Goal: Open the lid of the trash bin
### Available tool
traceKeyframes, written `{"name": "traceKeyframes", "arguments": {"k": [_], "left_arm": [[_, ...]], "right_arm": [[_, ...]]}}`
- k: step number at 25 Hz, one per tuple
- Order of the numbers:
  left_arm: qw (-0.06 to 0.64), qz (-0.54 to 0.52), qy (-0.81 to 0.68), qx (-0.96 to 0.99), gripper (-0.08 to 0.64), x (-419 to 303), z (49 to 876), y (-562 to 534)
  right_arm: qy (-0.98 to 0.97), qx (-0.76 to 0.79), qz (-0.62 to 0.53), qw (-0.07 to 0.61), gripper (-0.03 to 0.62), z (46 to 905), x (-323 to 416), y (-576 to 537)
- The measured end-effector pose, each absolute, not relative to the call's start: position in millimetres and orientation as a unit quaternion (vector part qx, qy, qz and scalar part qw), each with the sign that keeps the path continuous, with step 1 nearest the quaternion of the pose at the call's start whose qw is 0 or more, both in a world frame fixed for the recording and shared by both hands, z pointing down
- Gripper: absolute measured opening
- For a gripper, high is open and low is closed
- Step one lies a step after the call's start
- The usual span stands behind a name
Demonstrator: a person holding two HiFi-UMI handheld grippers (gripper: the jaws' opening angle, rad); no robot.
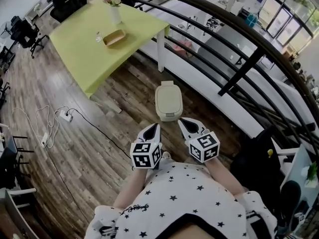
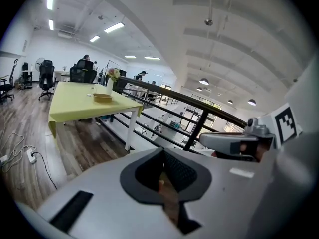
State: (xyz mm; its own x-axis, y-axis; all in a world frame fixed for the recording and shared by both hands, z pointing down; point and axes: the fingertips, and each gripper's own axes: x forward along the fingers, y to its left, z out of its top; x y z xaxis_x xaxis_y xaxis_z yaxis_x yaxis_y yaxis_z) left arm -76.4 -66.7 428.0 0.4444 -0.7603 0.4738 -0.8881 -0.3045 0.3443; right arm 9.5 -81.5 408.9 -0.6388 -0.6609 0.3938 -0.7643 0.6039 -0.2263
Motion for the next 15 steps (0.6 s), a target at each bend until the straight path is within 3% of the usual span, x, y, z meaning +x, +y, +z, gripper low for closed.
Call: {"name": "traceKeyframes", "arguments": {"k": [15], "left_arm": [[0.312,0.130,-0.532,0.776,0.012,-104,472,-105]], "right_arm": [[-0.869,0.418,0.206,0.167,-0.006,453,2,-131]]}}
